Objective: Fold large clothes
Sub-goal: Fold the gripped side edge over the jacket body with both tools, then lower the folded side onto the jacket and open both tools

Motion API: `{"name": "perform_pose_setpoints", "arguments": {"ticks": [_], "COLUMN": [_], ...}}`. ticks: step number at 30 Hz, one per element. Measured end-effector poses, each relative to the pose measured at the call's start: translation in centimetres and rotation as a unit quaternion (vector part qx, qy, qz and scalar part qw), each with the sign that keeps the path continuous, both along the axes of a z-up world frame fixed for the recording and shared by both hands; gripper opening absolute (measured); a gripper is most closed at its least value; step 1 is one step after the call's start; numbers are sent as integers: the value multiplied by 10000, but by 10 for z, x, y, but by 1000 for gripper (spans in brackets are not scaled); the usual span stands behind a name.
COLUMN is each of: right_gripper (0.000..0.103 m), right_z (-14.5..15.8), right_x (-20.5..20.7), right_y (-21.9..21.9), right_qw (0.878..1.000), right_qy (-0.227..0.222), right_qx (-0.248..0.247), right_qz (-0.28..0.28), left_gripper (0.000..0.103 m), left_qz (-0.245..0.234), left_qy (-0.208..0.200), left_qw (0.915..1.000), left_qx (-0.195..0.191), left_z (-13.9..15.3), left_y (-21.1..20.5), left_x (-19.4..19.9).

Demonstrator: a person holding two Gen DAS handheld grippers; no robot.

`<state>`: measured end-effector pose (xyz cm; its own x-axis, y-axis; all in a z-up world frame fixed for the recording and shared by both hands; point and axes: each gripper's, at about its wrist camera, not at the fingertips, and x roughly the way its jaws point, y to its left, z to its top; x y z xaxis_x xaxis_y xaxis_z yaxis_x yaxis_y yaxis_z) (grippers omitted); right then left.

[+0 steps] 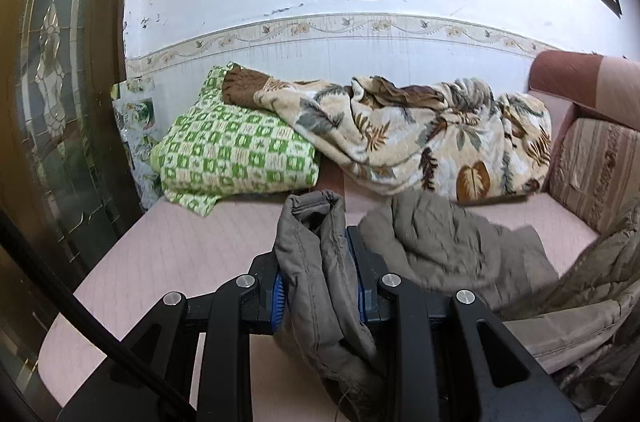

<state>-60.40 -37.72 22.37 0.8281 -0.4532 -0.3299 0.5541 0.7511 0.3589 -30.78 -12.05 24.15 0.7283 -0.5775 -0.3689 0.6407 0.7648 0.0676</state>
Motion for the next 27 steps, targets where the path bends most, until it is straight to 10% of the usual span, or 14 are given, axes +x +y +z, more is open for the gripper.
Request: {"name": "perform_pose_setpoints", "arguments": {"ticks": [11,27], "right_gripper": [18,18], "right_z": [17,-42], "right_x": [72,205], "right_y": [-70,-189], "right_qw": [9999,9955], "right_qy": [96,638], "right_qx": [24,589], "right_qz": [48,-367], "left_gripper": [24,22], "left_qz": [480,1443], "left_qy": [-262,-201], "left_qw": [9985,9884], "left_qx": [27,424], "left_z": [21,-22], "left_y": [-66,-151], "left_x": [78,214]}}
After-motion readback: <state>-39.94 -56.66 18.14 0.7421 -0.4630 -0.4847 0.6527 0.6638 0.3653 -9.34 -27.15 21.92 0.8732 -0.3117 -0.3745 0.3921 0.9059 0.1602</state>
